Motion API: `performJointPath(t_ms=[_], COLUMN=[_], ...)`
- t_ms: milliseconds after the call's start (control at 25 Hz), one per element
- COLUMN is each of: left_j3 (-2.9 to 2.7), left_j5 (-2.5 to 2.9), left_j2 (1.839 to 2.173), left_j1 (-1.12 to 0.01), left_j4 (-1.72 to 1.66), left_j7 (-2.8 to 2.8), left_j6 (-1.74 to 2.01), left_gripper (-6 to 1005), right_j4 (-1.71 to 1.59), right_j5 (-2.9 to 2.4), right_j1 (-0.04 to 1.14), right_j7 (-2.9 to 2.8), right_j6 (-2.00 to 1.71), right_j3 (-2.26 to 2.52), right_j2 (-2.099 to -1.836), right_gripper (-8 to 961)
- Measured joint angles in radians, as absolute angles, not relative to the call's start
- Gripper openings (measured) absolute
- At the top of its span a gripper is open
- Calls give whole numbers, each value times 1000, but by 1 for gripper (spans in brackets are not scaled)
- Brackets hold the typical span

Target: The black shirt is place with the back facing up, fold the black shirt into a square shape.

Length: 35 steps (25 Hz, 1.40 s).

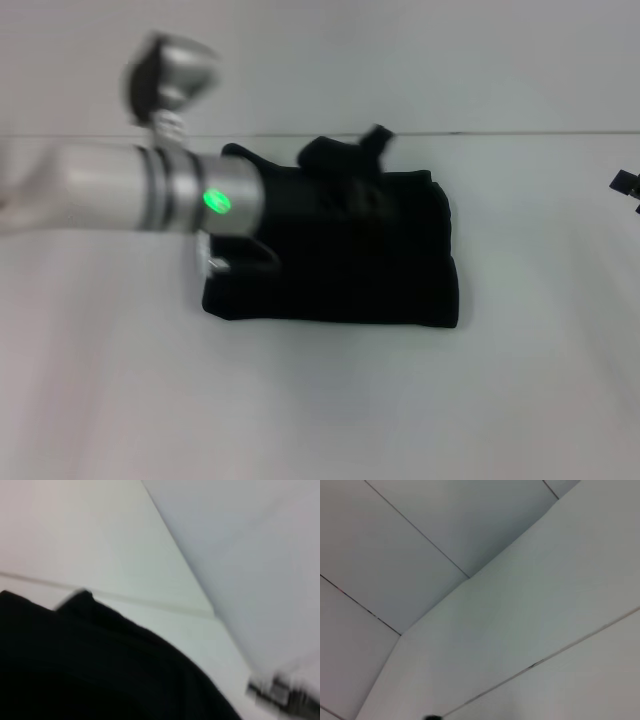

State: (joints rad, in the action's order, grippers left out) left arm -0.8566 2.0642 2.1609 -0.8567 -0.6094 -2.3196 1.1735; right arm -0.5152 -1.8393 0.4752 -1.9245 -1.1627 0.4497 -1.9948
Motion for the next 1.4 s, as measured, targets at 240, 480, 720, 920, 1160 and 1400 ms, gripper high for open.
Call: performJointPath(t_ms=[240, 480, 720, 920, 1160, 1400], left_j3=[-1164, -1208, -908, -731, -672, -654], left_j5=[2040, 2019, 1965, 1936, 1905, 1894], left_j2=[2170, 2164, 2146, 2057, 2014, 2009], left_j1=[-898, -842, -731, -718, -680, -655], left_j4=[-577, -691, -817, -683, -626, -640], left_j7=[-2211, -2127, -2148, -2332, -2465, -2463], left_j6=[1147, 1229, 1347, 1392, 1411, 1425], left_gripper=[89, 255, 381, 542, 795, 952], right_j4=[-505, -490, -494, -499, -502, -492], right_j5=[-1841, -1844, -1904, -2005, -2122, -2329], right_j1=[478, 478, 489, 539, 654, 834], right_j7=[-1925, -1918, -1948, -2011, -2205, -2456], right_j6=[-1161, -1157, -1166, -1205, -1261, -1188], right_j3=[451, 451, 451, 454, 548, 716], right_j2=[-1992, -1990, -1981, -1957, -1903, -1881], right_gripper=[862, 864, 862, 863, 864, 862])
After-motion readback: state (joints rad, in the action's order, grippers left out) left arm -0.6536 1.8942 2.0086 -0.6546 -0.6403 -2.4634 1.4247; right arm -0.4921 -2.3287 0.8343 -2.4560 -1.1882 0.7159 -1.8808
